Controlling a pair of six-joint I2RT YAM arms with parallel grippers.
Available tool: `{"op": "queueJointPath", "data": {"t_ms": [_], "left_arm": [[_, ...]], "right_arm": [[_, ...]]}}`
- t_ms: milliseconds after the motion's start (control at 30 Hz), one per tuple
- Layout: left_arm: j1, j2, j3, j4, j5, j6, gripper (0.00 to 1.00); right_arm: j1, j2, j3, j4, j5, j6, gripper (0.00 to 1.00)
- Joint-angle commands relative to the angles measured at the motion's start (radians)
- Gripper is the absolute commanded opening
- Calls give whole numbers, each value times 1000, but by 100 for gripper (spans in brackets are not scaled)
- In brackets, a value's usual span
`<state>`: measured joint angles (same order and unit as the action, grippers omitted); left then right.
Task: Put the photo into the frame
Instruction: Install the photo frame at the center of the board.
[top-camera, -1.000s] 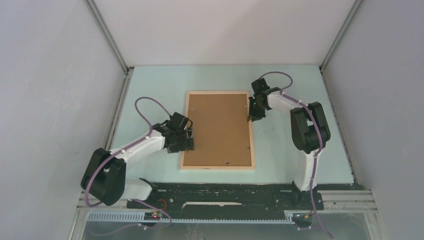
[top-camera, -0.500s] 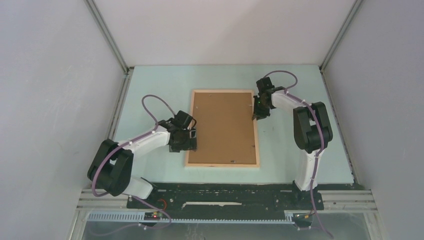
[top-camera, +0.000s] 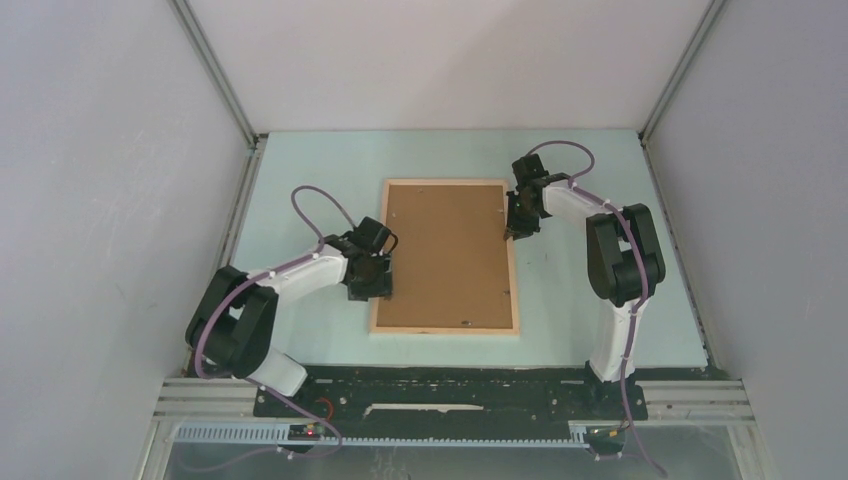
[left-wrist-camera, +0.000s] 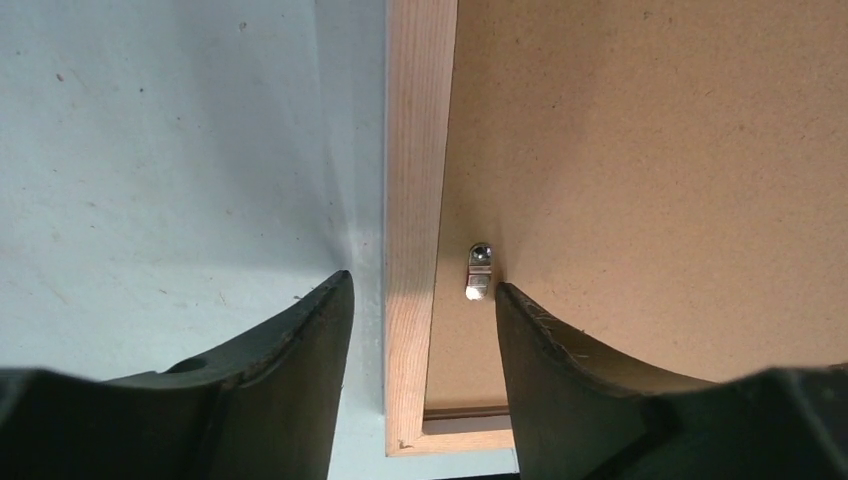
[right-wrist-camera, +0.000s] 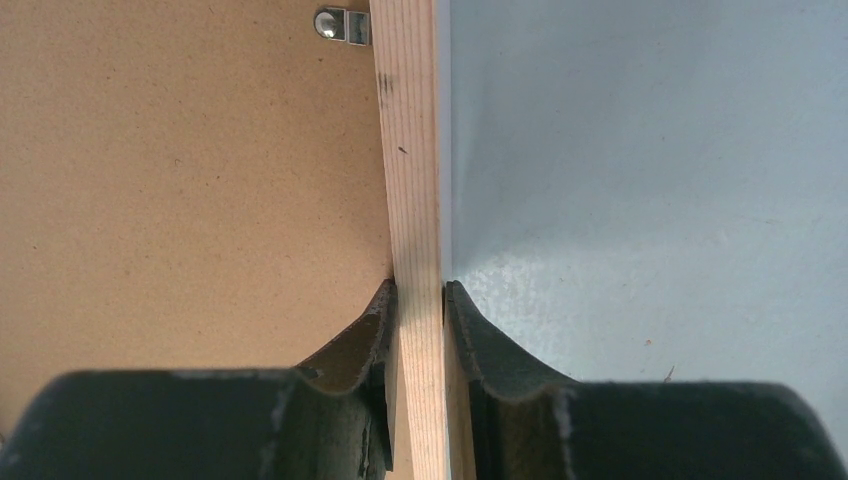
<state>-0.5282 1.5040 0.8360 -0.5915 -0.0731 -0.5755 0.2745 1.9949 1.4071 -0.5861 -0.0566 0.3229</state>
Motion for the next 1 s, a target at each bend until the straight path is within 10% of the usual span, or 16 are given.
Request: {"op": "queueJointPath", "data": {"t_ms": [0,367,667,967], "left_arm": [[-9,5,35,13,-26,6,58],[-8,22,31,21,-65,5,21],[-9,-9,33,22,-81,4,13],[-13,-53,12,28,-45,-15,43]], "right_arm": [[-8,-23,-14,-12,69,-25,12],[-2,-23,-13,-15,69,-27,10],[5,-18,-11,-17,71,-31,9],[6,-18,-8,-20,67,-34,9]]}}
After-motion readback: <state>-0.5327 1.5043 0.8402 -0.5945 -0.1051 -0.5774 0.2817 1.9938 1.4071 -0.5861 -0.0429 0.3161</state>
